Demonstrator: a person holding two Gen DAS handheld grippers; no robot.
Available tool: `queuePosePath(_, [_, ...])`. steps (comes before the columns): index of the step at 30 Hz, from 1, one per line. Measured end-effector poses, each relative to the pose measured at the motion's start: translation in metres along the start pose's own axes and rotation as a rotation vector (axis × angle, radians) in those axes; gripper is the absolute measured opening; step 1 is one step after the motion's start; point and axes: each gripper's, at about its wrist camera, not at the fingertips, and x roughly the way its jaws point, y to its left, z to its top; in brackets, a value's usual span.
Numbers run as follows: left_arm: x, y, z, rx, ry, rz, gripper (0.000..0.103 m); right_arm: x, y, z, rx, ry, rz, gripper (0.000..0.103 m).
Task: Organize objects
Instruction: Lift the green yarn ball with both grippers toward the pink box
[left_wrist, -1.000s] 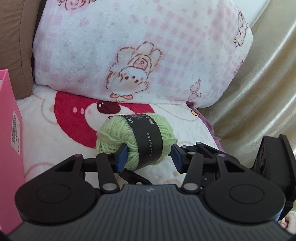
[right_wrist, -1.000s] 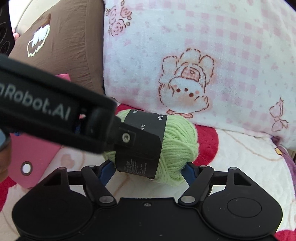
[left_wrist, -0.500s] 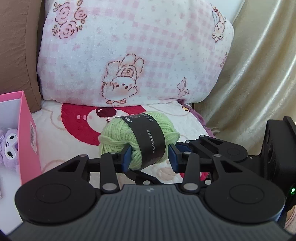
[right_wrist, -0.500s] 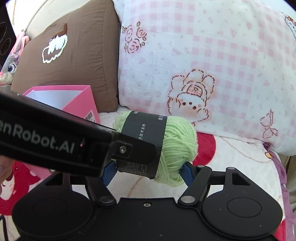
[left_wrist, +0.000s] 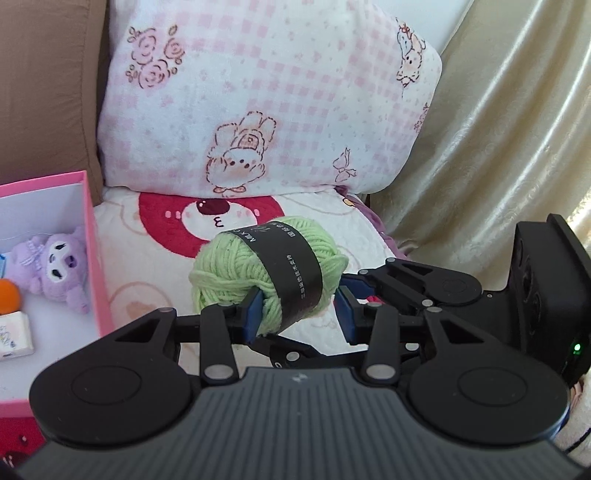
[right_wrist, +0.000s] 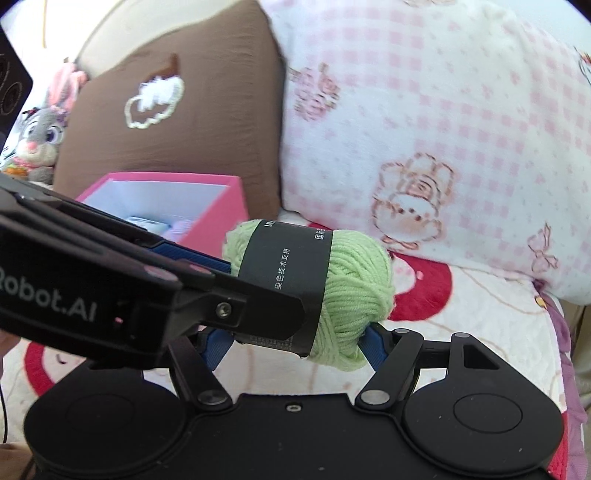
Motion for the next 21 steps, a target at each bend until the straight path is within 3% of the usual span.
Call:
queuePosePath(7, [-0.028,0.002,-0.012,-0.004,0.007,0.020,0.040,-0.010,0.025,0.005,-0.067,0.027,0.032,0.076])
queuePosePath(21, [-0.064,0.015,-0.021,-0.080,0.029,0.010,0.040,-0.020,0.053,0.012,-0.001,0.096,0.084,0.076])
